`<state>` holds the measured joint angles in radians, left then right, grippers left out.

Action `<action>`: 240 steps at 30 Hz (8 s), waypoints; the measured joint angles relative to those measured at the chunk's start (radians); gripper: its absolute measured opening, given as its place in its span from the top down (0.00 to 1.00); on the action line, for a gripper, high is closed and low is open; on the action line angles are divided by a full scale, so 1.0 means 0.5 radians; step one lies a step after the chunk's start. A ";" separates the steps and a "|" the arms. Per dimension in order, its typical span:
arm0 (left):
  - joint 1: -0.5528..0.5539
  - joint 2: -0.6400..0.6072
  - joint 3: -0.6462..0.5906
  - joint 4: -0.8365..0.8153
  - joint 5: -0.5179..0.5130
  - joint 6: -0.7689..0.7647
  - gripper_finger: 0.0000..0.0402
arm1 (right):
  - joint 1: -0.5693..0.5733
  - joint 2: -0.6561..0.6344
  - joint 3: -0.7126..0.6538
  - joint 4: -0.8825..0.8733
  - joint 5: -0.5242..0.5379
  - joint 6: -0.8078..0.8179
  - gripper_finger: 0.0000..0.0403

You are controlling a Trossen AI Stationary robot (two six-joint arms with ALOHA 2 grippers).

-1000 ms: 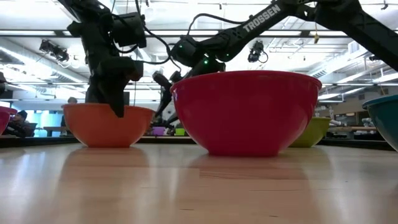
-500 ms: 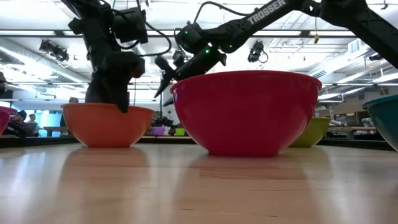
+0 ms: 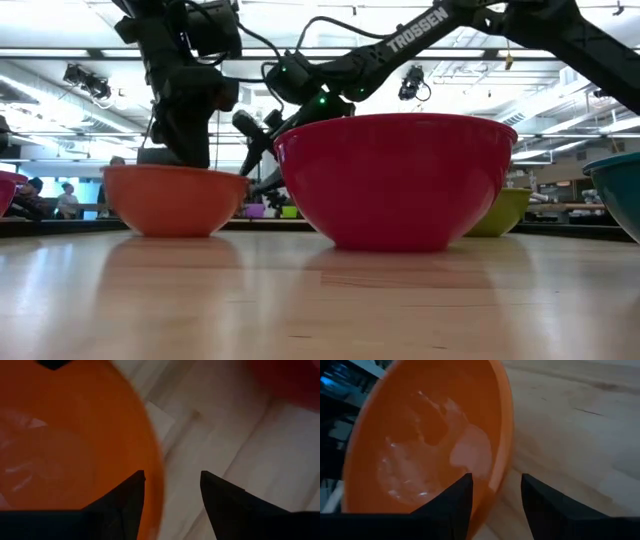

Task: Nest bowls inside each other
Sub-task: Stack the orange bowl into the red bowl, then stack the green bowl into the orange bowl, then stack the blue bowl into the green bowl

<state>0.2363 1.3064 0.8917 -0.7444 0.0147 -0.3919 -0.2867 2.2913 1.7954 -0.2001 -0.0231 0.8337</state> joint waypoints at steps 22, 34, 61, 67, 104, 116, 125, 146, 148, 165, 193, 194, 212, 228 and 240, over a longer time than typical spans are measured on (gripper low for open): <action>0.002 -0.239 -0.001 0.118 -0.003 -0.121 0.52 | -0.047 -0.005 0.002 -0.033 -0.068 -0.245 0.94; 0.005 -0.855 -0.001 0.183 -0.352 -0.262 0.52 | -0.301 -0.373 -0.004 -0.243 -0.160 -0.442 0.94; 0.001 -0.804 -0.002 0.790 -0.566 0.037 0.52 | -0.227 -2.057 -1.079 -0.871 -0.390 -0.652 0.94; 0.001 -0.637 -0.002 1.064 -0.465 0.019 0.52 | 0.024 -2.233 -1.488 -0.854 -0.116 -0.468 0.94; -0.845 -0.418 0.000 1.088 -0.857 -0.347 0.52 | 0.153 -2.383 -1.762 -1.070 0.640 0.093 0.49; -1.067 -0.377 0.000 0.925 -1.068 -0.499 0.52 | -0.303 -2.008 -1.762 -1.251 0.444 -0.686 0.49; -1.070 -0.375 -0.002 0.854 -1.189 -0.541 0.52 | -0.510 -1.673 -1.762 -1.182 0.456 -1.000 0.52; -1.054 -0.375 -0.002 0.640 -1.263 -0.762 0.52 | 0.127 -2.056 -1.258 -1.329 0.379 -0.672 0.94; -1.051 -0.375 -0.002 0.638 -1.264 -0.759 0.52 | 0.286 -2.045 -1.230 -1.252 0.368 -0.585 0.94; -1.066 -0.375 -0.002 0.641 -1.268 -0.759 0.52 | 1.061 -1.426 -1.224 -0.864 0.432 -0.208 0.85; -1.571 -0.375 -0.002 0.376 -1.428 -1.185 0.52 | 1.758 -1.905 -1.567 -1.671 0.211 0.969 0.37; -1.571 -0.375 -0.002 0.377 -1.442 -1.185 0.52 | 1.778 -1.890 -1.625 -1.654 0.209 0.982 0.37; -1.566 -0.375 -0.002 0.436 -1.572 -1.169 0.52 | 1.767 -1.884 -1.951 -1.153 -0.184 0.965 0.91; -1.465 -0.375 -0.002 0.453 -1.674 -1.124 0.52 | 1.060 -2.188 -1.440 -1.224 0.515 0.362 0.95; -1.392 -0.375 -0.002 0.652 -1.394 -1.029 0.52 | 0.462 -1.926 -1.703 -1.119 0.265 0.259 0.72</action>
<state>-0.4597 1.1191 0.8909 -0.4184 -0.6822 -0.9064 -0.0556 1.3286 0.9440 -0.7594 0.1096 0.9629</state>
